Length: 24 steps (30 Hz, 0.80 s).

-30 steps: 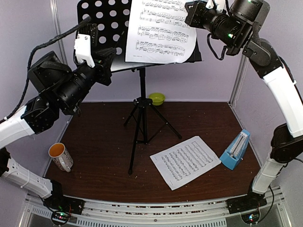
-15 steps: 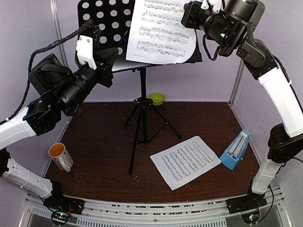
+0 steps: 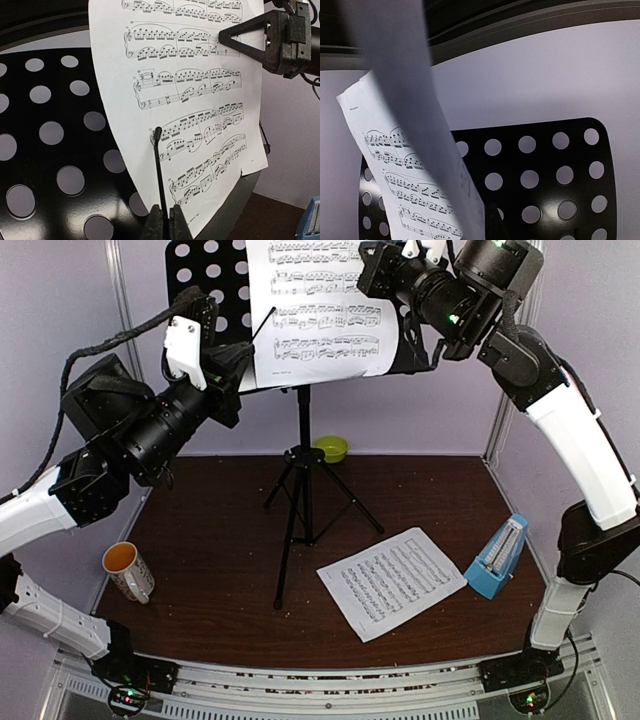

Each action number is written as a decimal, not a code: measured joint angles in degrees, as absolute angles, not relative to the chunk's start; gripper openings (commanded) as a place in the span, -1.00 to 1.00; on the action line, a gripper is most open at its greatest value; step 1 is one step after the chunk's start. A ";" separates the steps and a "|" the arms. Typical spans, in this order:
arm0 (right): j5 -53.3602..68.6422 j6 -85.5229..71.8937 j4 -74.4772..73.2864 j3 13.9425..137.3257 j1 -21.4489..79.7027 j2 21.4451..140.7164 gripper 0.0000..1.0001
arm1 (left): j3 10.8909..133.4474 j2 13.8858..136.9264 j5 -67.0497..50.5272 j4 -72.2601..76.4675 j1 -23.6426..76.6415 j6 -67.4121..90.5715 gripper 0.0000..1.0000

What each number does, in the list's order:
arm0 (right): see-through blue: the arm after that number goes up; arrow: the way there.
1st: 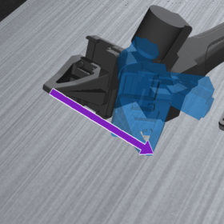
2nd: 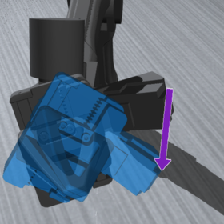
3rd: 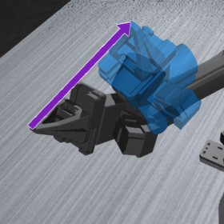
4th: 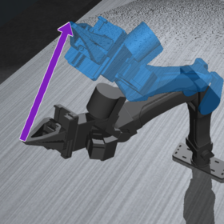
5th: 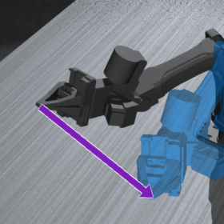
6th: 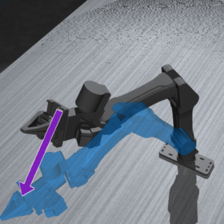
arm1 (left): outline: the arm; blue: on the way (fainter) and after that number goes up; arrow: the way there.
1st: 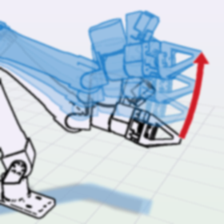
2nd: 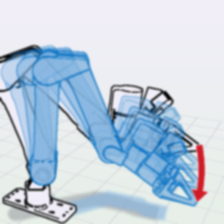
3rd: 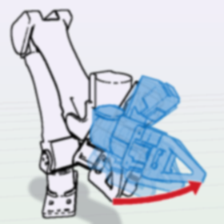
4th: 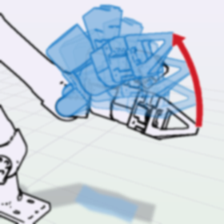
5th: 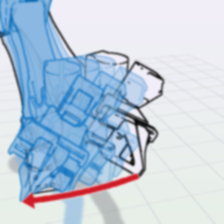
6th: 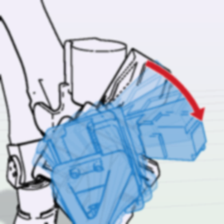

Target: Set up the instrument practice props

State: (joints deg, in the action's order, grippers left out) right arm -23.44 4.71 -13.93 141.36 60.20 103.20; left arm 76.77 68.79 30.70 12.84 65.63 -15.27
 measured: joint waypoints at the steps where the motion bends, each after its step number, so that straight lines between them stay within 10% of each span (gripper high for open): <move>1: -22.96 4.71 -13.32 141.56 60.25 103.50 -1.00 | 76.77 68.79 30.63 12.82 65.63 -15.35 -1.00; 24: -8.73 5.04 -6.55 143.00 61.19 107.85 -1.00 | 75.90 68.53 29.50 13.41 65.63 -16.03 -1.00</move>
